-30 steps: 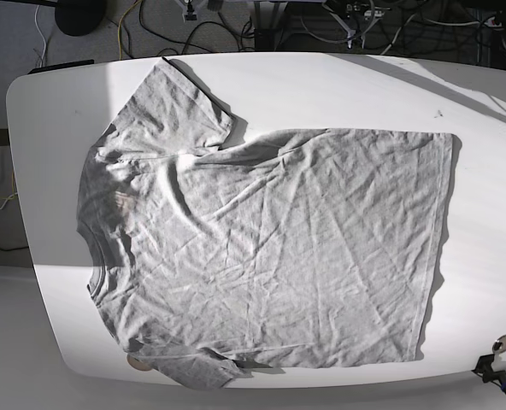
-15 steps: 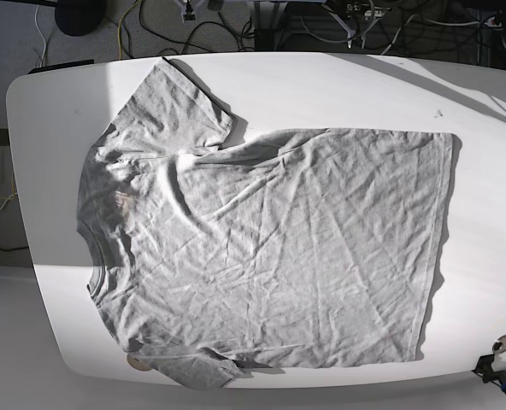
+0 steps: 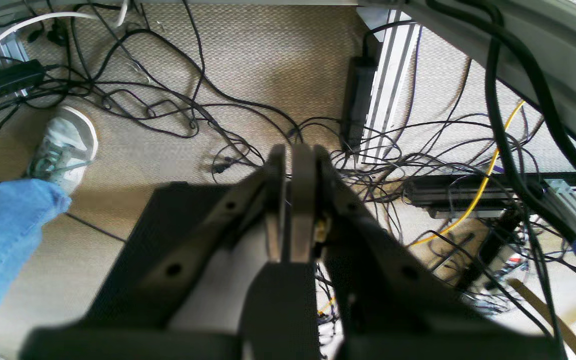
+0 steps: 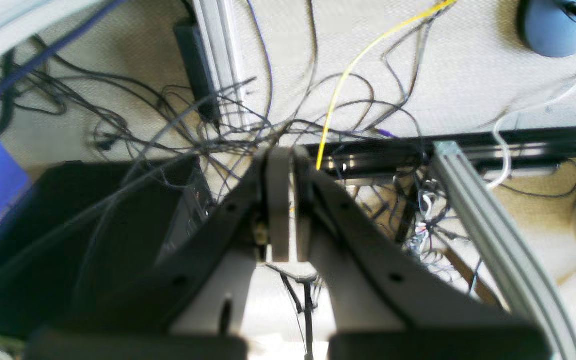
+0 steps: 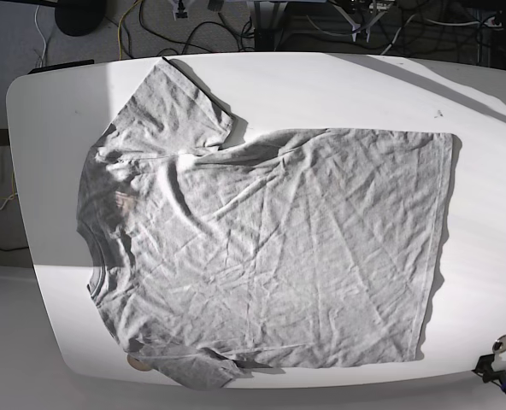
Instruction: Fold the T-shirt properly
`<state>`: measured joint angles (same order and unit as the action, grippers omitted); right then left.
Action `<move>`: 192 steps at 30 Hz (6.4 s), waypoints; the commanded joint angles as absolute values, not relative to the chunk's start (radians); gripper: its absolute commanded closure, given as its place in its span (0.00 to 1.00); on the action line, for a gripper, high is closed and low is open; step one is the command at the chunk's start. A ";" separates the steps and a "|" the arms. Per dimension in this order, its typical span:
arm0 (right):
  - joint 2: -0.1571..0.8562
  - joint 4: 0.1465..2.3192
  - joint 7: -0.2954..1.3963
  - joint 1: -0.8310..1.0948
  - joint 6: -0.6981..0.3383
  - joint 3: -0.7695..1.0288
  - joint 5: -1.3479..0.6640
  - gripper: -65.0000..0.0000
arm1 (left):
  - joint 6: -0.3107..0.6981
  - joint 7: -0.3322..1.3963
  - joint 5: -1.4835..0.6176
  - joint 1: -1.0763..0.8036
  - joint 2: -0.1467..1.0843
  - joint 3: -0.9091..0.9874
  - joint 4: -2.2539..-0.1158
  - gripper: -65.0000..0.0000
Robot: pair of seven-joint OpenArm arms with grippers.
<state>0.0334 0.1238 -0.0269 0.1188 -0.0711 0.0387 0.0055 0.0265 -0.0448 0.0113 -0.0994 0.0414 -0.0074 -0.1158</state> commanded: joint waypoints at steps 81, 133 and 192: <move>0.045 1.836 -0.133 1.309 -0.081 0.041 -0.001 0.98 | 0.030 -0.044 0.008 -1.241 0.142 0.114 -1.716 0.91; 0.243 2.002 0.148 0.891 -0.070 0.130 -1.107 0.44 | 0.196 0.088 -0.191 -0.728 0.120 0.334 -1.942 0.38; 0.116 1.868 0.469 0.768 -0.035 0.242 -1.145 0.44 | 0.308 0.506 -0.598 -0.579 0.220 0.582 -1.931 0.38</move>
